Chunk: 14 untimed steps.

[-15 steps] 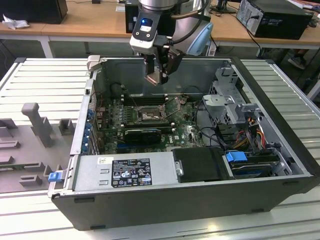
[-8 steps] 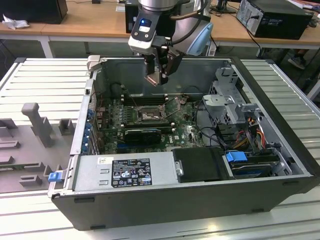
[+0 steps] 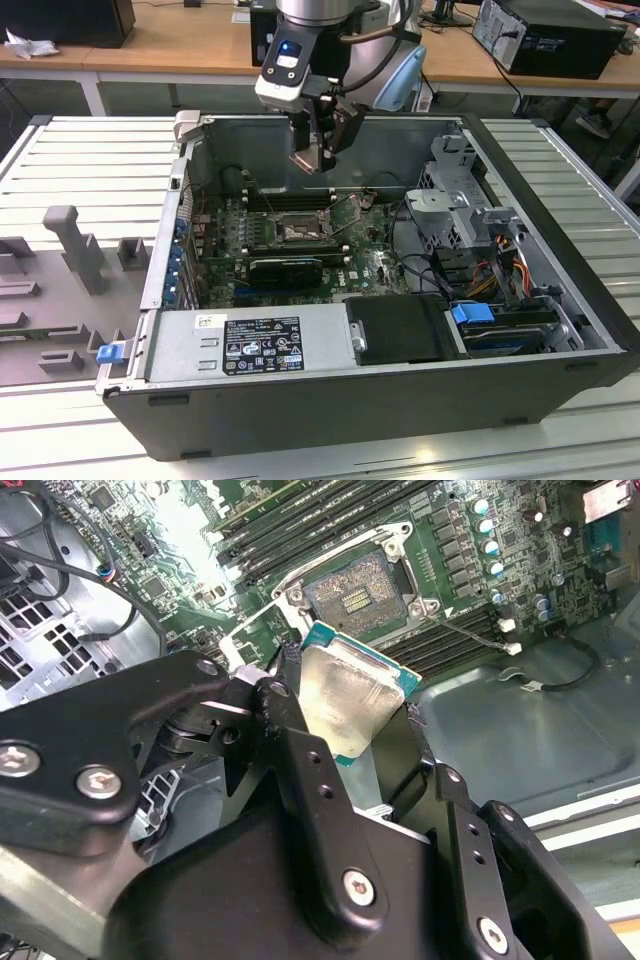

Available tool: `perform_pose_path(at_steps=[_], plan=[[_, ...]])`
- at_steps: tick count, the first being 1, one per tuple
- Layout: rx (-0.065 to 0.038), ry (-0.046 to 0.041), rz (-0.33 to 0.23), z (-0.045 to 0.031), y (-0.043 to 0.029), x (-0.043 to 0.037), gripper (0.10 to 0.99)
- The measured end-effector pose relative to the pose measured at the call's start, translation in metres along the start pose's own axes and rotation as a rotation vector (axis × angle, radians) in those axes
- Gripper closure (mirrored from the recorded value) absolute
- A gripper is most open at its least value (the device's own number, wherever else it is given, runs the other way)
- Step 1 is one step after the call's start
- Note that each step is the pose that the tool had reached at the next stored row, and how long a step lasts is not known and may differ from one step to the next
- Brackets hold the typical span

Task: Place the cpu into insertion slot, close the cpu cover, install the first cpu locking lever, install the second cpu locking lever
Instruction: 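Place the cpu into insertion slot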

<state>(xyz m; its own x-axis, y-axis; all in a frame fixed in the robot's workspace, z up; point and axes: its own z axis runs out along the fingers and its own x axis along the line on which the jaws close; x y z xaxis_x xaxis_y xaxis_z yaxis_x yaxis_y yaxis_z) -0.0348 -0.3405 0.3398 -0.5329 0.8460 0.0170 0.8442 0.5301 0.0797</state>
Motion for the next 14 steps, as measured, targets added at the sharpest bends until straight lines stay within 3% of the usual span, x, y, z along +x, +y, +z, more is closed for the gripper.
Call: perform_pose_path(at_steps=[14], plan=[[-0.001,-0.0021,0.026,0.0048,-0.0005,0.0,0.557]])
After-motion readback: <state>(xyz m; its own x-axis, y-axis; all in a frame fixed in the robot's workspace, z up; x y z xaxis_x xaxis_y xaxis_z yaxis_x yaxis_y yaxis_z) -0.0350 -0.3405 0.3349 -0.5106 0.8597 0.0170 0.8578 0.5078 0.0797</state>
